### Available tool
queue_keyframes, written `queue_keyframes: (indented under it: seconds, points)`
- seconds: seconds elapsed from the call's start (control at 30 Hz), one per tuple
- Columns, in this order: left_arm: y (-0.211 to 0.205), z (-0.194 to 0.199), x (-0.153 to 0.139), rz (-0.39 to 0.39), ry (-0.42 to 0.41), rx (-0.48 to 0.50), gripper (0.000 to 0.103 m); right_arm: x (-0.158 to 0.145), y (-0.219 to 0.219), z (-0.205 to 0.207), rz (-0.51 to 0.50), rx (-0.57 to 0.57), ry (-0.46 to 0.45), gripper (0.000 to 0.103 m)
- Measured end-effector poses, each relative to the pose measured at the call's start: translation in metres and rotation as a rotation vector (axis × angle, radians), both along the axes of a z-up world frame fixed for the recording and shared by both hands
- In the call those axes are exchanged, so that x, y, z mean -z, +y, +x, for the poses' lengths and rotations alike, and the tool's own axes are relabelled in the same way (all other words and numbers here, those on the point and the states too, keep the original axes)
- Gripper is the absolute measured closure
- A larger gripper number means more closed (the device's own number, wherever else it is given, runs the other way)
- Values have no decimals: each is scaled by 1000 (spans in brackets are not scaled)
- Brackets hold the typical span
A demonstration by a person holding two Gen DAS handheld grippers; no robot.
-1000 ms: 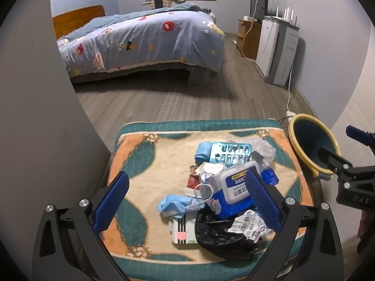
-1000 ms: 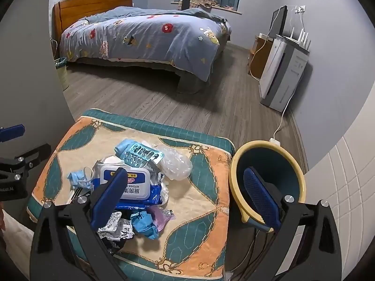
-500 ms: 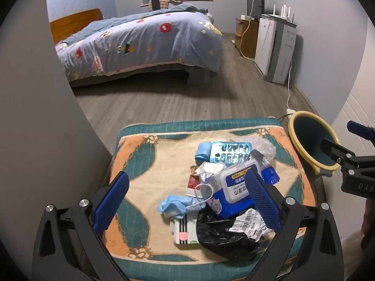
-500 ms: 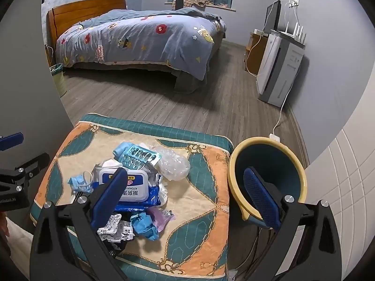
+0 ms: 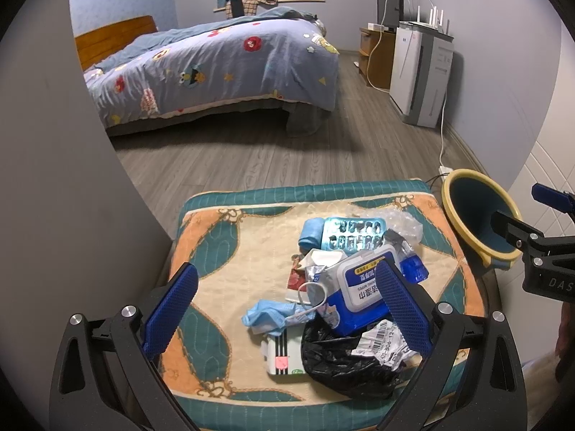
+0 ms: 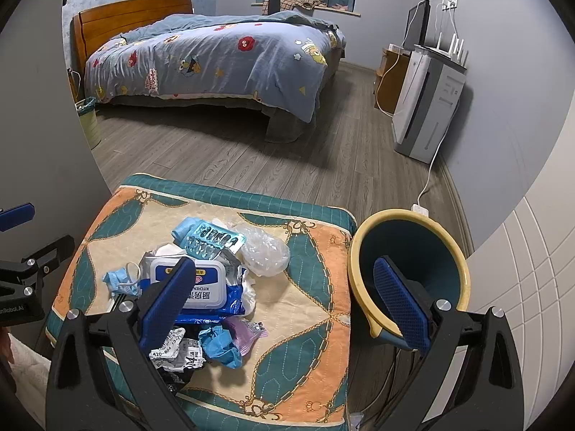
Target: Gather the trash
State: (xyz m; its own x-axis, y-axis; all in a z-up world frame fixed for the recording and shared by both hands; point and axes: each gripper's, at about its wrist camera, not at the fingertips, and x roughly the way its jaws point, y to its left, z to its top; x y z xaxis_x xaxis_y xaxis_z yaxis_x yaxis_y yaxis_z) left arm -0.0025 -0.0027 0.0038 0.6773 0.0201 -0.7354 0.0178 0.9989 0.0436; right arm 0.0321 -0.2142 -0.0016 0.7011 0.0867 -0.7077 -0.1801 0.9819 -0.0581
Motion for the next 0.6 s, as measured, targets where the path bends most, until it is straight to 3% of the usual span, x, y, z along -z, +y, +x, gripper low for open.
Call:
queue_keyframes:
  seconds: [0.6]
  points:
    - [-3,0,-2,4,-5,6,5,4,0,2,3,8,20,6]
